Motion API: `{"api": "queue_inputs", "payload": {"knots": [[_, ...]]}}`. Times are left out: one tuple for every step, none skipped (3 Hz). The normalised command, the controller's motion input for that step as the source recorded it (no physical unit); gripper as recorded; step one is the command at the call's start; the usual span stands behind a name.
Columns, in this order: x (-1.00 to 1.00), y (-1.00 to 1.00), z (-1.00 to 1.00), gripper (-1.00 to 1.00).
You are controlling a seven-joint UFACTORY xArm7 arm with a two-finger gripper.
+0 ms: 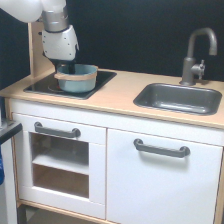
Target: Place the pot in the sink
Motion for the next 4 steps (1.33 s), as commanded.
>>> {"api": "queue_inputs", "payload": {"knots": [[0.24,0.01,-0.07,-0.99],[0.17,0.01,0.22,-0.99],[0.22,0.0,0.2,-1.0],[0.8,-0.32,0.97,-1.0]]}}
